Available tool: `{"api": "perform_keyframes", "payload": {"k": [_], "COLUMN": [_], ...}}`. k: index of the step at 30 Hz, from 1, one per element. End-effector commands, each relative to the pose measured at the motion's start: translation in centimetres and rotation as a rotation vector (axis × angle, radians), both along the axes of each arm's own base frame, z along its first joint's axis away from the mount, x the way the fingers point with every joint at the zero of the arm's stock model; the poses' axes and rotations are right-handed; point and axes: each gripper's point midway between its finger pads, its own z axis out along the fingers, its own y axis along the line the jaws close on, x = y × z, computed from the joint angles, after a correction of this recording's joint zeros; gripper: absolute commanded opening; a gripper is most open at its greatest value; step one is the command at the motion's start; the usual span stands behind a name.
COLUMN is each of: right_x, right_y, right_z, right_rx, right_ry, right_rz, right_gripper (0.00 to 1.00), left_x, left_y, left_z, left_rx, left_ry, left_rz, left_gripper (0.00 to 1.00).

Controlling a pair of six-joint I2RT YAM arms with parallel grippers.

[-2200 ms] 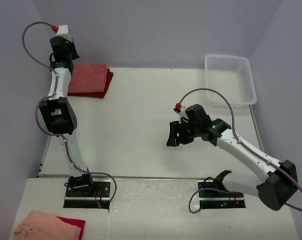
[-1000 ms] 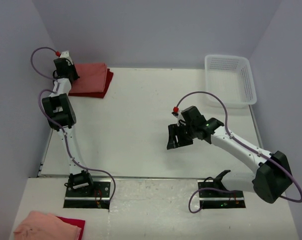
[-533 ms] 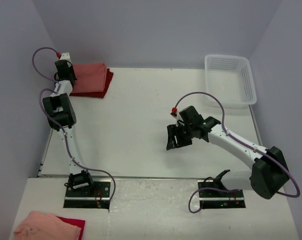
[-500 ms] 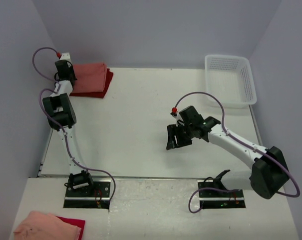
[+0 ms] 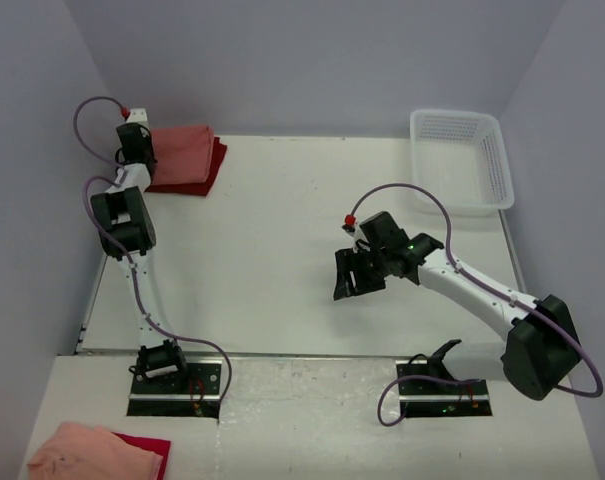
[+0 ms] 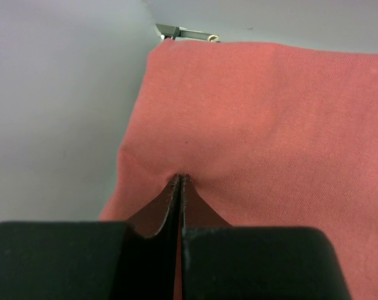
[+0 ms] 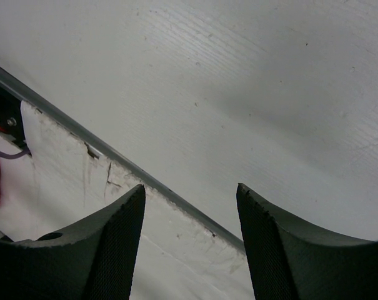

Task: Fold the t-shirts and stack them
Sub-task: Put the neatly folded tshirt into the corner of the board with the left arm

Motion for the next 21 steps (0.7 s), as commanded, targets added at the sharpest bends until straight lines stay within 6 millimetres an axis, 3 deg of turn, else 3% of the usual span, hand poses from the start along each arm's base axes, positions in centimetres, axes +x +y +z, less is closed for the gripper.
{"api": "perform_keyframes", "payload": {"k": [1,3,6,9,10,13,14,17,18,19,20,21], "right_x": [0.2,0.2,0.2,-0.1,-0.3,-0.3,-0.1,0.6,1.1,1.4,1.7,2.0], "right_y": [0.3,0.2,0.3,0.5,0.4,0.3,0.1,-0.3,-0.6,-0.7,-0.7,-0.7], "right_z": [1.2,1.3,1.6,2.2,2.1,3.0,3.6,4.7,5.6,6.2,6.9,7.5], "right_rx": [0.026,0.031,0.044,0.075,0.082,0.105,0.103,0.095,0.097,0.101,0.114,0.121], "right_ry": [-0.019,-0.025,-0.036,-0.047,-0.047,-0.087,-0.113,-0.172,-0.221,-0.248,-0.281,-0.309], "right_rz": [-0.002,-0.005,-0.003,-0.001,-0.001,-0.013,-0.018,-0.032,-0.049,-0.056,-0.061,-0.067], "right_gripper": [0.62,0.63,0.64,0.64,0.65,0.65,0.65,0.66,0.68,0.68,0.69,0.72], "left_x": [0.8,0.8,1.2,1.5,1.7,2.2,1.9,1.2,0.1,-0.3,-2.0,-2.9], "left_y": [0.6,0.4,-0.3,-1.2,-1.3,-3.1,-3.8,-6.5,-7.4,-9.1,-10.3,-11.4], "left_z": [0.9,1.9,5.0,8.4,10.4,14.4,16.8,21.3,24.7,26.4,30.3,32.5], "left_rx": [0.04,0.041,0.044,0.057,0.073,0.085,0.084,0.065,0.066,0.053,0.049,0.036], "left_ry": [-0.045,-0.065,-0.121,-0.161,-0.187,-0.232,-0.258,-0.321,-0.361,-0.383,-0.432,-0.47], "left_rz": [0.015,0.015,0.004,-0.012,-0.015,-0.045,-0.057,-0.095,-0.102,-0.118,-0.13,-0.146], "left_gripper": [0.0,0.0,0.0,0.0,0.0,0.0,0.0,0.0,0.0,0.0,0.01,0.05]}}
